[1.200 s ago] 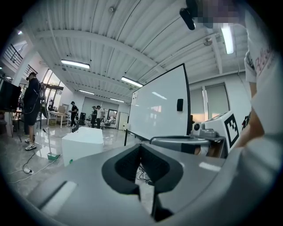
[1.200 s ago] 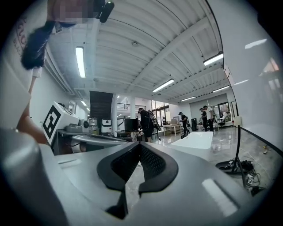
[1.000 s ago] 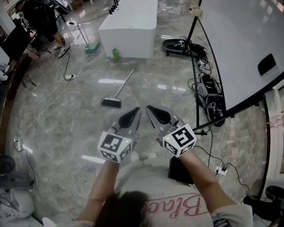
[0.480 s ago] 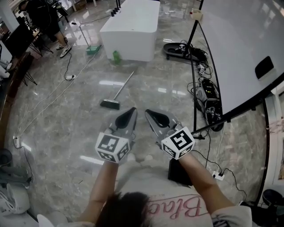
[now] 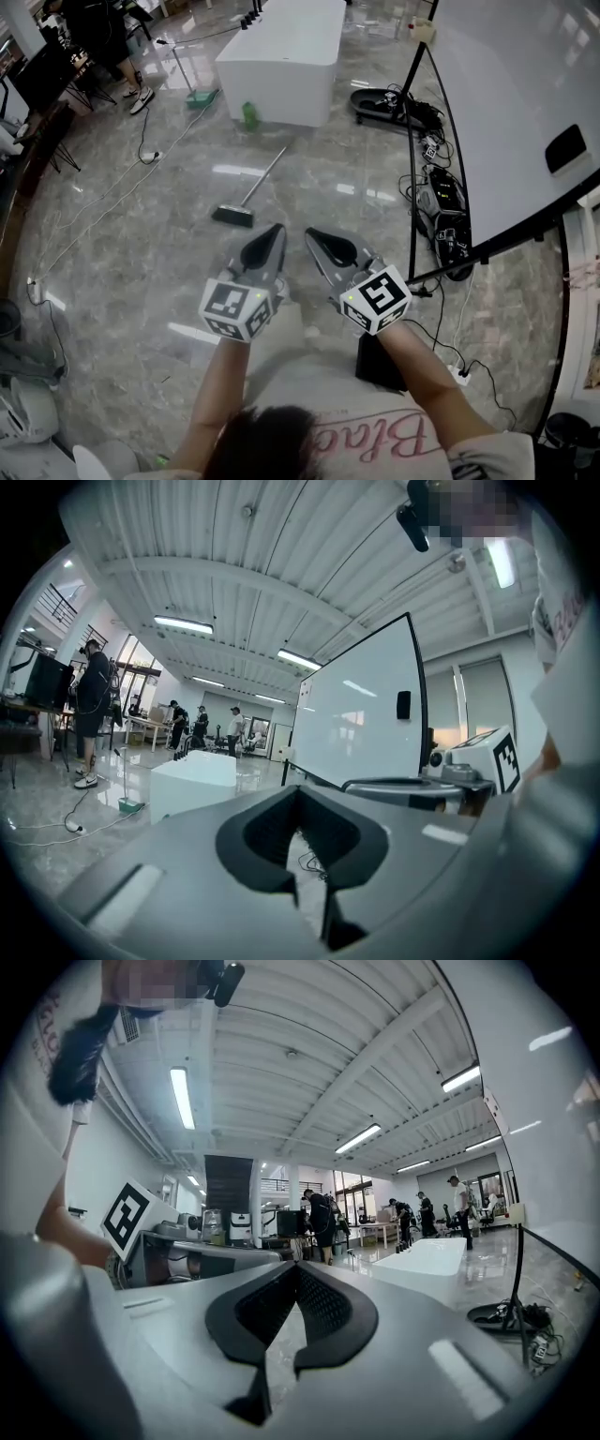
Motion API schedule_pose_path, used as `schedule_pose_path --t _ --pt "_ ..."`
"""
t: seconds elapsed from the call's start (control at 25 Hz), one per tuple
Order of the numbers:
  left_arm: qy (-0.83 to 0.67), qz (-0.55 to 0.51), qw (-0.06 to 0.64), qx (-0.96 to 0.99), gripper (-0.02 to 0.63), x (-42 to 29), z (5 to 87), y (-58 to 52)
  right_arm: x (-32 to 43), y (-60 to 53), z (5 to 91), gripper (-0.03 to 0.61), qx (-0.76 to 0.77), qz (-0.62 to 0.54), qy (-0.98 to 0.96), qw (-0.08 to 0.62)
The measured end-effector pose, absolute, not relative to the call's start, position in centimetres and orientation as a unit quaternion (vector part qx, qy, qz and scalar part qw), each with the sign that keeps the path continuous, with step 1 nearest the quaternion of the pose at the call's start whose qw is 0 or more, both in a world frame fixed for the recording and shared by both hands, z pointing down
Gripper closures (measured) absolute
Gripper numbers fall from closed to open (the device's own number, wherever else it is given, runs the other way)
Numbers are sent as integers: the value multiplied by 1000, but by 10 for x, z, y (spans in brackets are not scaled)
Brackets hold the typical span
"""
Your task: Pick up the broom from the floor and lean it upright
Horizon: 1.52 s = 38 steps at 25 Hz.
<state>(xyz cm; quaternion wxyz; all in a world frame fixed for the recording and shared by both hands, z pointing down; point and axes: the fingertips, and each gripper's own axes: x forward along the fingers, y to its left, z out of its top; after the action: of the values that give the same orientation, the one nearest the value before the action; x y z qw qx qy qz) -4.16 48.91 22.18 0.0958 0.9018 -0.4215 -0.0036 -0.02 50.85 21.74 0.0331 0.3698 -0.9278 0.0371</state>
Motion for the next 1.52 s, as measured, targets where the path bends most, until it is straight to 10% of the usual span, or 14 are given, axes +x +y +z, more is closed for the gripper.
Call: schedule_pose_path --t 1.52 --pt "-363 7 165 917 614 -62 263 238 -15 253 244 577 422 59 -902 72"
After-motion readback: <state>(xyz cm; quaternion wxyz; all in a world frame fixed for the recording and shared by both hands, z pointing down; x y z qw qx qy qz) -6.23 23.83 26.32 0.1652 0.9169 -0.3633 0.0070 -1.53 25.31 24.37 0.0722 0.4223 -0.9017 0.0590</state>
